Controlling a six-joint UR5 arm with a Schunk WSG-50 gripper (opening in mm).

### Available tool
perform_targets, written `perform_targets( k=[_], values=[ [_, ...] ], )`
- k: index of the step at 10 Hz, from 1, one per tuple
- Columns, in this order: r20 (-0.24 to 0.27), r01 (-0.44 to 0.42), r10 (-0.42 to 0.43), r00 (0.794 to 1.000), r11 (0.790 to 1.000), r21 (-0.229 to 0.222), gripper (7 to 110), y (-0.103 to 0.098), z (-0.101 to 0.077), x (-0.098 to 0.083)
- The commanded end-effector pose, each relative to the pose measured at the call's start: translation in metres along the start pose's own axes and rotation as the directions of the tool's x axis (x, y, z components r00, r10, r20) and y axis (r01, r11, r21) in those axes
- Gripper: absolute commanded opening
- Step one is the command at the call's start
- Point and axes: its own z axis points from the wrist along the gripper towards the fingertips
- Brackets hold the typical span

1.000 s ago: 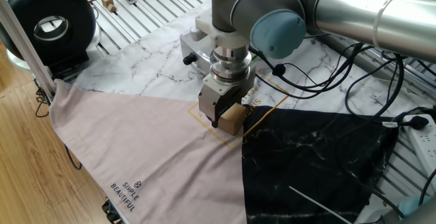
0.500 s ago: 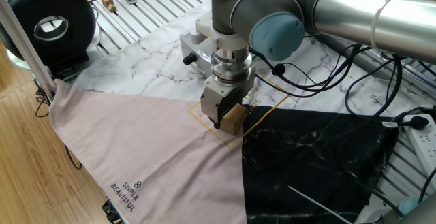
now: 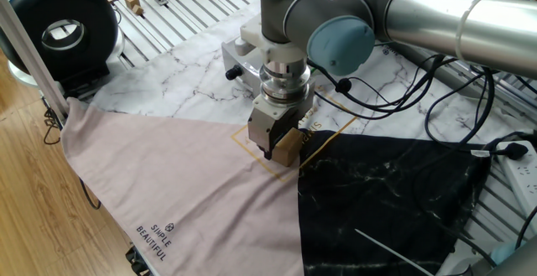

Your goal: Put things in the drawer

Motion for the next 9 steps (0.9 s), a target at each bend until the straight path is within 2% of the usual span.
perform_targets(
  k=[1, 2, 3, 4, 5, 6, 7, 8, 9],
  values=[
    [0.005, -0.036, 0.036, 0.999, 0.999, 0.003, 7, -0.002, -0.001, -0.001],
    [0.006, -0.028, 0.028, 1.000, 1.000, -0.014, 7, 0.002, -0.001, -0.002],
    [0.013, -0.016, 0.017, 1.000, 0.999, -0.050, 7, 0.011, -0.001, -0.004],
    [0.018, -0.012, 0.013, 1.000, 0.999, -0.043, 7, 0.009, 0.000, -0.006],
    [0.008, -0.027, 0.028, 1.000, 0.999, -0.043, 22, 0.010, 0.000, -0.003],
    [-0.001, -0.058, 0.058, 0.998, 0.998, -0.026, 22, 0.006, -0.001, 0.000],
    [0.005, -0.058, 0.059, 0.998, 0.998, -0.039, 7, 0.010, -0.001, -0.002],
    [0.014, -0.037, 0.038, 0.999, 0.998, -0.050, 7, 0.013, -0.001, -0.004],
    [0.016, -0.030, 0.031, 0.999, 0.997, -0.065, 22, 0.016, -0.001, -0.005]
  ],
)
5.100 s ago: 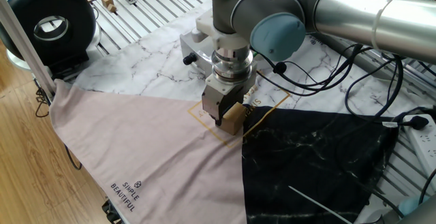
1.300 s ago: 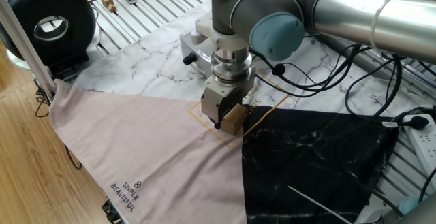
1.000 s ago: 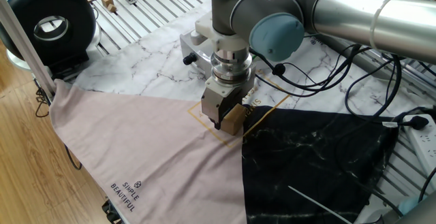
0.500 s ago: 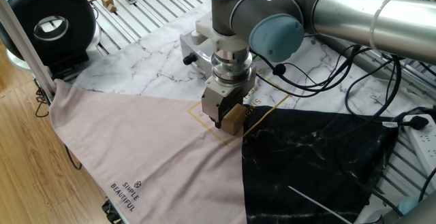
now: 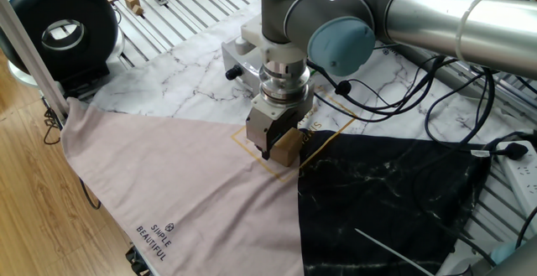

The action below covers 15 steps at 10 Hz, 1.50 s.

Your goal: Put things in the drawer

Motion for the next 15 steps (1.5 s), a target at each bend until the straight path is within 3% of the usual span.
perform_targets(
  k=[1, 2, 3, 5, 6, 7, 8, 9, 13, 14, 15],
  values=[
    [0.007, 0.004, -0.004, 1.000, 1.000, -0.025, 22, 0.006, -0.001, -0.002],
    [0.003, -0.002, 0.002, 1.000, 1.000, -0.007, 22, 0.002, -0.001, -0.001],
    [-0.002, -0.008, 0.008, 1.000, 1.000, 0.014, 7, -0.004, -0.001, 0.000],
    [-0.004, -0.015, 0.015, 1.000, 1.000, 0.018, 7, -0.005, -0.001, 0.001],
    [-0.004, -0.015, 0.014, 1.000, 1.000, -0.003, 7, 0.001, -0.001, 0.001],
    [0.001, -0.002, 0.002, 1.000, 1.000, -0.024, 22, 0.006, -0.001, -0.001],
    [-0.001, -0.016, 0.016, 1.000, 1.000, -0.006, 22, 0.001, -0.001, 0.000],
    [0.001, -0.034, 0.034, 0.999, 0.999, 0.034, 7, -0.009, -0.002, 0.000],
    [0.006, -0.017, 0.017, 1.000, 1.000, -0.024, 7, 0.005, -0.002, -0.002],
    [0.005, -0.019, 0.019, 1.000, 1.000, -0.025, 22, 0.006, -0.003, -0.002],
    [-0.005, -0.021, 0.021, 1.000, 1.000, -0.019, 22, 0.005, -0.008, 0.001]
  ],
)
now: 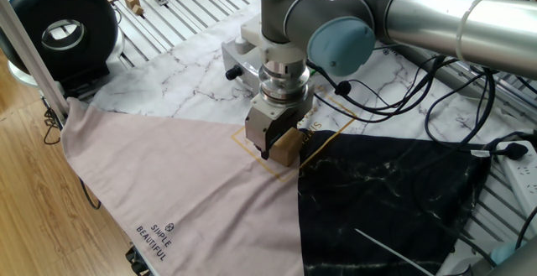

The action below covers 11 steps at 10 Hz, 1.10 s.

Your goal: Put things in the drawer

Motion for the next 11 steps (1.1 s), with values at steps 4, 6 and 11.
perform_targets(
  k=[4, 6, 11],
  values=[
    [0.000, -0.023, 0.023, 1.000, 1.000, 0.001, 22, 0.007, -0.060, -0.006],
    [0.113, 0.000, -0.004, 0.994, 0.999, 0.032, 22, -0.003, -0.091, -0.037],
    [0.371, 0.002, -0.034, 0.928, 0.996, 0.085, 7, 0.017, -0.163, -0.108]
  ],
)
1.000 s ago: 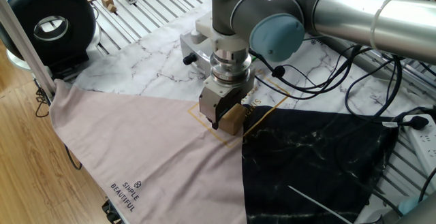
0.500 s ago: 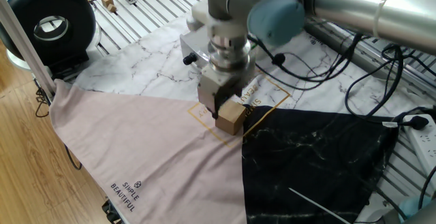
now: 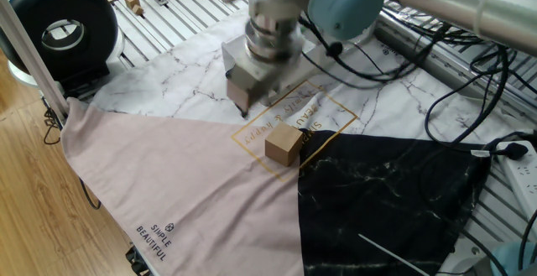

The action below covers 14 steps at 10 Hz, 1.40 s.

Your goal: Put things in the drawer

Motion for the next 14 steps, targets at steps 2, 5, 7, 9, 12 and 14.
perform_targets(
  k=[2, 5, 7, 9, 12, 14],
  values=[
    [0.201, 0.074, -0.078, 0.977, 0.997, 0.023, 7, 0.018, -0.058, -0.072],
    [0.135, 0.151, -0.154, 0.979, 0.988, 0.035, 7, 0.022, -0.054, -0.059],
    [0.052, 0.158, -0.161, 0.986, 0.985, 0.064, 7, 0.014, -0.049, -0.040],
    [0.058, 0.150, -0.152, 0.987, 0.988, 0.046, 7, 0.020, -0.047, -0.041],
    [0.049, 0.170, -0.170, 0.984, 0.985, 0.012, 7, 0.025, -0.048, -0.039],
    [0.092, 0.171, -0.171, 0.981, 0.985, 0.006, 7, 0.021, -0.054, -0.050]
  ],
)
